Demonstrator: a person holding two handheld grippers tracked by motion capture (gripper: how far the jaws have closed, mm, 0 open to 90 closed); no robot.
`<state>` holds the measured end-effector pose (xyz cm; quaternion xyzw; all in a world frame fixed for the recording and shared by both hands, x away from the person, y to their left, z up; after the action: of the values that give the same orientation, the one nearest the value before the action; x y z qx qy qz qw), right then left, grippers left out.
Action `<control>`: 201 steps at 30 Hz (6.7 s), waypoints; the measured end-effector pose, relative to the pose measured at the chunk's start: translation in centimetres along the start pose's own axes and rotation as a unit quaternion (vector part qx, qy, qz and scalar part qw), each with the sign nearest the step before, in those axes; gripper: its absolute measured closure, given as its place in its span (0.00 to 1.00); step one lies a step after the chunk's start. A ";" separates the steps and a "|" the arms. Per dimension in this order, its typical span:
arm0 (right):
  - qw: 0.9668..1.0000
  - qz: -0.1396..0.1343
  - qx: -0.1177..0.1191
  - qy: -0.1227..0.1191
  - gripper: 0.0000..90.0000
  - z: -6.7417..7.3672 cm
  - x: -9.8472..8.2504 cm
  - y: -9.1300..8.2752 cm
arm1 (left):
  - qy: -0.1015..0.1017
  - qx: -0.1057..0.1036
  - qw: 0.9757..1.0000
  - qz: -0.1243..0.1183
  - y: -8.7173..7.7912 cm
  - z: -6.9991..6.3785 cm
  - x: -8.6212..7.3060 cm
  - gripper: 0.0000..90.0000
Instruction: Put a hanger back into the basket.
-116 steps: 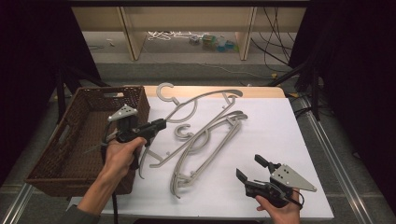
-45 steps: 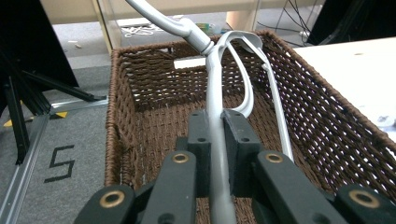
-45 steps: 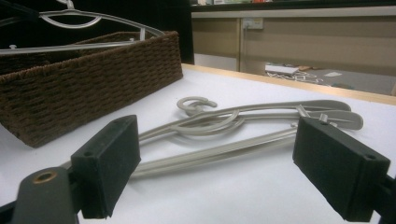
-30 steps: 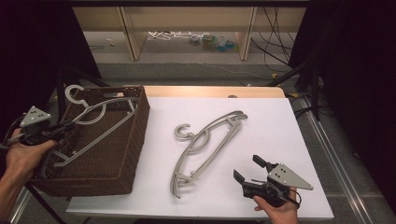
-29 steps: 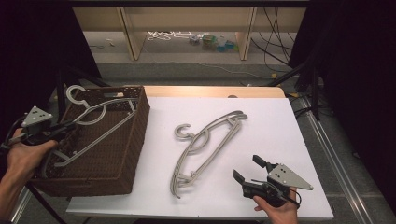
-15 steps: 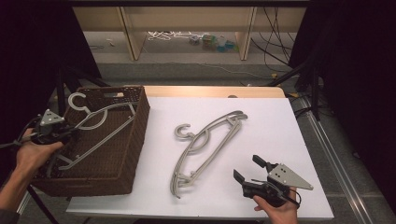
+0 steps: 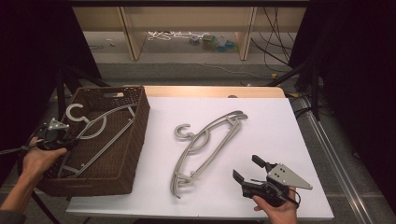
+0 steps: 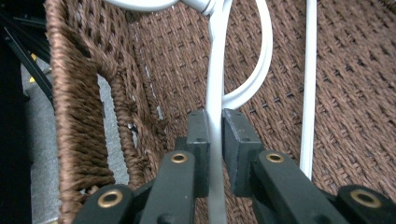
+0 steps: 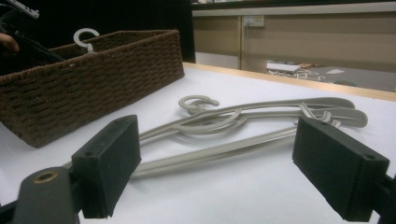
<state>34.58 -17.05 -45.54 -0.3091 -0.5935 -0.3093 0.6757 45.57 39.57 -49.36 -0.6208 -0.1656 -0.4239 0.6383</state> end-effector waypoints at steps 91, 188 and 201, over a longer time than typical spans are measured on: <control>1.000 -0.008 0.007 0.003 0.18 -0.3 0.4 -0.2 | -0.008 -0.237 0.943 -0.235 -1.1 -32.2 11.0 0.17; 1.000 -0.002 0.011 -0.006 0.18 0.1 0.3 0.0 | -0.100 -0.254 0.954 -0.126 5.6 -32.2 11.8 0.90; 1.000 -0.005 0.007 -0.006 0.18 0.1 0.5 0.0 | -0.099 -0.258 0.950 -0.148 3.3 -31.6 12.5 0.90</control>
<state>34.55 -17.02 -45.03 -0.3031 -0.6013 -0.3066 0.6727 45.44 5.48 -47.76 -0.7718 -0.2028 -0.4780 0.3671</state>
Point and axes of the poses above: each handheld gripper's, and its own axes: y roughly forward along the jaws, x roughly out of its top, z roughly to its left, the point moved 9 cm from there along y, roughly forward along the jaws, and after that the axes turned 10 degrees about -z, right-handed, at the moved point
